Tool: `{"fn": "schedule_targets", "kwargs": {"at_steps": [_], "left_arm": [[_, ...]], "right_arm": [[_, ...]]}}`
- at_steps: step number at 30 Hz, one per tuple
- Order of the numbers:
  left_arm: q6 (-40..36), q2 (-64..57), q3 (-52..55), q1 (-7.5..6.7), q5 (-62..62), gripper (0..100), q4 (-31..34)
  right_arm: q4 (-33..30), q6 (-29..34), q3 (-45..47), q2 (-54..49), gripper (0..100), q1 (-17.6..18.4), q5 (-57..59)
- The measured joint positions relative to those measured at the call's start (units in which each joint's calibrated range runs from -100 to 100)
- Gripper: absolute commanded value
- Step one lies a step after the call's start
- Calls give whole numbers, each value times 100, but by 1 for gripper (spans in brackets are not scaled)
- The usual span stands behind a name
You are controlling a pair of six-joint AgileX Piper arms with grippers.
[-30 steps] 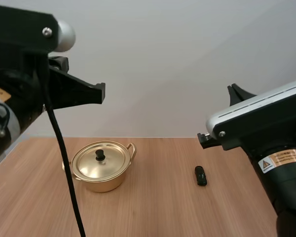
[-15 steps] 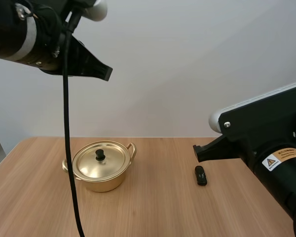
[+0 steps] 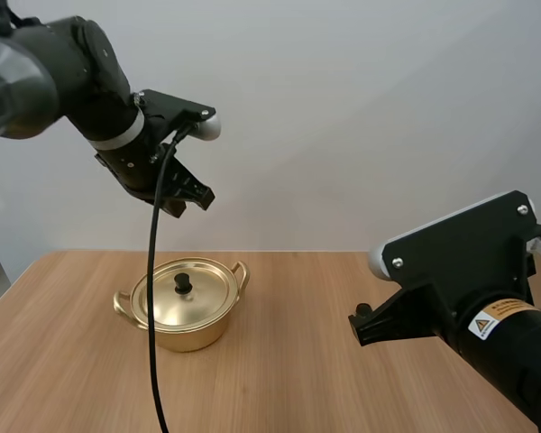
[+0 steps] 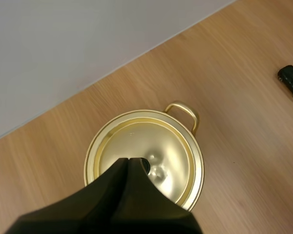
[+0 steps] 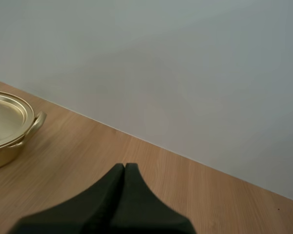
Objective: Open the pot, put the car inside, and close it
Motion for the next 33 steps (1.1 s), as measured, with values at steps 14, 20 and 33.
{"fn": "schedule_targets", "kwargs": {"at_steps": [14,20,33], "left_arm": [[-170,1403,0,0,0,72,-44],[-309,1626,0,0,13,78,426],[-347,2111,208,0,-4,78,419]], "right_arm": [[0,0,0,0,0,-10,-5],[0,0,0,0,0,-10,11],[0,-11,0,0,0,-10,11]]}}
